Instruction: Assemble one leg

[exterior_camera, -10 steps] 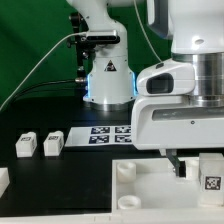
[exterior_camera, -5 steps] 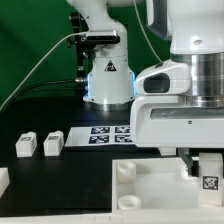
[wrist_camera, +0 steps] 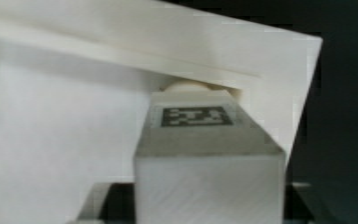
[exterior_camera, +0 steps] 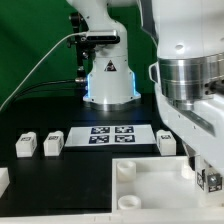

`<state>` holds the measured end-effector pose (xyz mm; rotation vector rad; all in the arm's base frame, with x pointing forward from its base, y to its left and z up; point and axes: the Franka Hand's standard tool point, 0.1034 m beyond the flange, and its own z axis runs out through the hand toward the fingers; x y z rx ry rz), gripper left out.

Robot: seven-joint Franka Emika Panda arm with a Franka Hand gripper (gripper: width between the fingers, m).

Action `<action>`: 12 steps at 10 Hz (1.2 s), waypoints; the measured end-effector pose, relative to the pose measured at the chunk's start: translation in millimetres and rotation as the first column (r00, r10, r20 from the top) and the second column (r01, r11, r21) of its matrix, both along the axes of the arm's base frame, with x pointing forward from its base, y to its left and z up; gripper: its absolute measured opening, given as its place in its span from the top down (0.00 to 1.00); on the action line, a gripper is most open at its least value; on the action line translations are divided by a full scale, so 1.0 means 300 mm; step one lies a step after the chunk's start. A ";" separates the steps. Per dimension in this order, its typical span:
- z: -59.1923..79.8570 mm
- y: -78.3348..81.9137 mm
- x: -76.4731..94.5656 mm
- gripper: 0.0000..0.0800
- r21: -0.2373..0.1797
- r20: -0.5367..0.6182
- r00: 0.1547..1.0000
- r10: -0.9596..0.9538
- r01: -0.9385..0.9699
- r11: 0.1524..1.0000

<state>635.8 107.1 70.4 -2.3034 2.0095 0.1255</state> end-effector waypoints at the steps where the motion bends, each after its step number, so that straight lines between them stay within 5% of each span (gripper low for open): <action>1: 0.000 0.005 -0.002 0.63 0.000 -0.014 0.993 -0.114 0.114 0.993; 4: 0.001 0.015 -0.006 0.63 -0.002 -0.029 0.981 -0.191 0.191 0.982; 6: 0.001 0.017 -0.006 0.36 -0.002 -0.028 0.984 -0.176 0.176 0.984; 7: -0.003 0.023 -0.008 0.36 0.001 -0.017 0.996 -0.085 0.085 0.996; 8: -0.007 0.043 -0.013 0.22 0.007 -0.009 1.000 0.001 -0.001 1.000; 12: -0.006 0.056 -0.015 0.19 0.001 0.042 0.910 0.412 -0.412 0.911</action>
Offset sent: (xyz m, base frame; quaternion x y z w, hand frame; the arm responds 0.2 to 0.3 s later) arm 0.0000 0.0000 0.0000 0.0000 0.0000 0.0000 1.0000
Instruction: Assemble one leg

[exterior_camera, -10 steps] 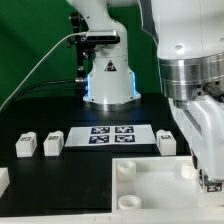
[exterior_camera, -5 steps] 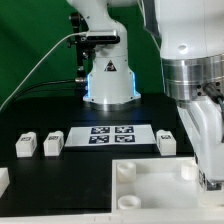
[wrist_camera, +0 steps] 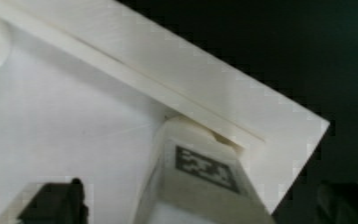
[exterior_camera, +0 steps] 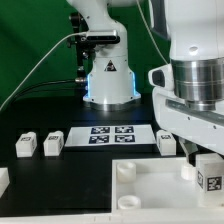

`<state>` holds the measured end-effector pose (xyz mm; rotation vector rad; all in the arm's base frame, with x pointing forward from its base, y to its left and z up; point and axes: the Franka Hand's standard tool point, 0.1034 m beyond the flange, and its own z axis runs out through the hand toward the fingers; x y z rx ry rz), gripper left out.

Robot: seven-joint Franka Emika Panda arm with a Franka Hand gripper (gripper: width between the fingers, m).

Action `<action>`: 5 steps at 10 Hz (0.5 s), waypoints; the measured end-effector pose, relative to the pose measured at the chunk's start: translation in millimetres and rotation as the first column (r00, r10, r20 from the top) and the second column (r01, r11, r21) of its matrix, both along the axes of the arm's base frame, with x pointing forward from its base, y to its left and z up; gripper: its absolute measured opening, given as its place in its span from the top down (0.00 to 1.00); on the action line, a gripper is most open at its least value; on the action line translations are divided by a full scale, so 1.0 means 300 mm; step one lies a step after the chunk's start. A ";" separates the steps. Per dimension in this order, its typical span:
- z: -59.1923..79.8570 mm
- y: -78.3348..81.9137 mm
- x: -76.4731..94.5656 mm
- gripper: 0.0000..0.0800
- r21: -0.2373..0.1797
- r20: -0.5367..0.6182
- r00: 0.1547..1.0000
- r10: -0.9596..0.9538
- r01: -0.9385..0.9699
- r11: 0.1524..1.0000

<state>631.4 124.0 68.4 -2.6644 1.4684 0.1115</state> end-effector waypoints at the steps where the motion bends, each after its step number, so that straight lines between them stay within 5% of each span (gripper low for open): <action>1: 0.000 -0.001 0.000 0.19 0.001 0.012 0.995 0.095 -0.095 0.996; 2: -0.001 -0.005 -0.001 0.19 -0.007 0.023 0.976 0.216 -0.216 0.976; 5: 0.001 -0.002 0.005 0.19 -0.069 0.054 0.705 0.707 -0.704 0.707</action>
Offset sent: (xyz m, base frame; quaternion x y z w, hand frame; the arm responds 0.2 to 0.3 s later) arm 0.0015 0.0140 0.0048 -0.0346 0.0137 -0.4232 0.9053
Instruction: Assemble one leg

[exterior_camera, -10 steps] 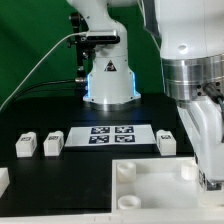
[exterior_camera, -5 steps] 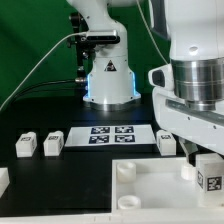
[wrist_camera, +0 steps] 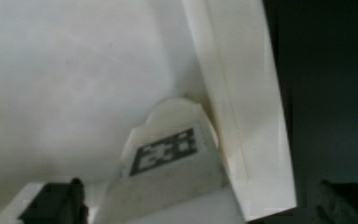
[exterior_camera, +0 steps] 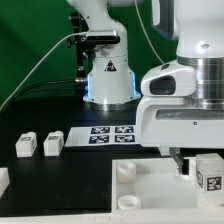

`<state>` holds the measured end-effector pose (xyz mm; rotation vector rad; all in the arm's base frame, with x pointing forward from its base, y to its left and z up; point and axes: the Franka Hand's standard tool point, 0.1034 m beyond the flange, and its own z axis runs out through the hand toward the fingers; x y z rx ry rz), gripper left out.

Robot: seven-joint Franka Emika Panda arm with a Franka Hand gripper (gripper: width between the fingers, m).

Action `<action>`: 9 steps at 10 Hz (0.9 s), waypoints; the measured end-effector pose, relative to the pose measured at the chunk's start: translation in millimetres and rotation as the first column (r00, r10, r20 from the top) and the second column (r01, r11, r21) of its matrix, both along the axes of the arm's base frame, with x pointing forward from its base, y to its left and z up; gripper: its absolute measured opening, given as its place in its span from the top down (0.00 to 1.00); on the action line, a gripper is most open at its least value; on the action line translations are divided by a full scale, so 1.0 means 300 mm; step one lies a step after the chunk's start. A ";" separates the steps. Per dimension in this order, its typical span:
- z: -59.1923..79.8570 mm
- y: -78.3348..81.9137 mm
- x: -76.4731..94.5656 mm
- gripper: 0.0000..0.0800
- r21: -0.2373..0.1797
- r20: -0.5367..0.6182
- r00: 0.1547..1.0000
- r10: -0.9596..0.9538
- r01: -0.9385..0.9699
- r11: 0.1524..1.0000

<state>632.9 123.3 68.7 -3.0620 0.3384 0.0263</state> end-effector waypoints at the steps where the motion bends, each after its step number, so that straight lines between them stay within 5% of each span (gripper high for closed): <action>1: -0.003 -0.005 0.003 0.19 -0.001 0.016 0.996 0.091 -0.091 0.996; 2: -0.009 -0.015 0.003 0.19 -0.006 0.037 0.975 0.220 -0.220 0.975; 5: -0.009 -0.016 0.004 0.20 -0.004 0.035 0.983 0.178 -0.178 0.984; 7: -0.009 -0.010 0.003 0.63 0.005 0.022 0.999 -0.030 0.030 1.000; 9: -0.009 -0.011 0.004 0.64 0.007 0.010 0.977 -0.213 0.213 0.977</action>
Offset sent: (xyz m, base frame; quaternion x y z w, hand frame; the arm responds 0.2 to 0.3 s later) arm 0.0000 0.0000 0.0000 0.0000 0.0000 0.0899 0.9960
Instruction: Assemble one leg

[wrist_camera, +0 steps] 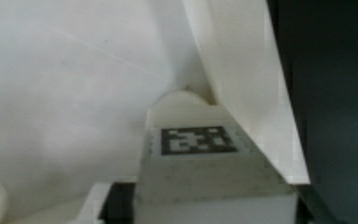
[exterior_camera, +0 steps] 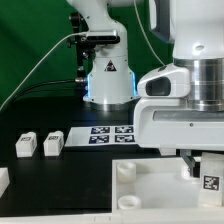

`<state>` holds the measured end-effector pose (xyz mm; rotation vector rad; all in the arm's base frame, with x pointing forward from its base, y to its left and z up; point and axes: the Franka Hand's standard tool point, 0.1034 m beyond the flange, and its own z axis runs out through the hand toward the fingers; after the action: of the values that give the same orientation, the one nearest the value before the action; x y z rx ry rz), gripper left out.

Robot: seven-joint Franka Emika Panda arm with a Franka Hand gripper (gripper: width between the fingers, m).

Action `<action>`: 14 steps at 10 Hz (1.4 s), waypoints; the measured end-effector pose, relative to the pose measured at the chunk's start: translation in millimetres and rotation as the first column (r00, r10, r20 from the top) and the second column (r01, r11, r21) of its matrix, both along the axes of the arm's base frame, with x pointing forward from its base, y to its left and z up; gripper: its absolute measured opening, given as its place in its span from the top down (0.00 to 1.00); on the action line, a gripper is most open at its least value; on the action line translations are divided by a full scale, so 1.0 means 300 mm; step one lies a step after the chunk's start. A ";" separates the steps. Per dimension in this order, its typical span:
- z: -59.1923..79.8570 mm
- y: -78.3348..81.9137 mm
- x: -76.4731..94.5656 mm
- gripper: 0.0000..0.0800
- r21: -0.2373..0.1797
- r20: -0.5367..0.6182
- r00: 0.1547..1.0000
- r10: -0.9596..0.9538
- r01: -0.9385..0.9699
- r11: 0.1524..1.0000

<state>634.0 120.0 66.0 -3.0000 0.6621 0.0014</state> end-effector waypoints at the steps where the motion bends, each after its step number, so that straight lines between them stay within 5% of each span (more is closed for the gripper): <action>1: 0.000 -0.003 0.001 0.64 0.005 -0.011 0.988 -0.156 0.156 0.988; 3: 0.004 -0.012 0.007 0.64 0.012 -0.052 0.850 -0.524 0.526 0.851; 5: 0.000 -0.021 0.006 0.64 0.009 -0.128 0.540 -0.832 0.839 0.544; 9: 0.001 -0.016 0.004 0.64 -0.030 -0.163 0.224 -0.961 0.972 0.232; 11: 0.003 -0.017 0.006 0.64 -0.046 -0.161 0.102 -0.982 0.993 0.111; 13: -0.001 -0.020 0.002 0.62 -0.050 -0.157 0.103 -0.982 0.992 0.112; 14: -0.001 -0.020 0.002 0.41 -0.049 -0.157 0.103 -0.982 0.992 0.112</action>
Offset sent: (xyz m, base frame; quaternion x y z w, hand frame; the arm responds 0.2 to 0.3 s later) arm 0.0161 -0.0102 -0.0005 0.0481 0.0121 0.5949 0.8023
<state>634.6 114.1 65.7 -1.7722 2.4824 0.1768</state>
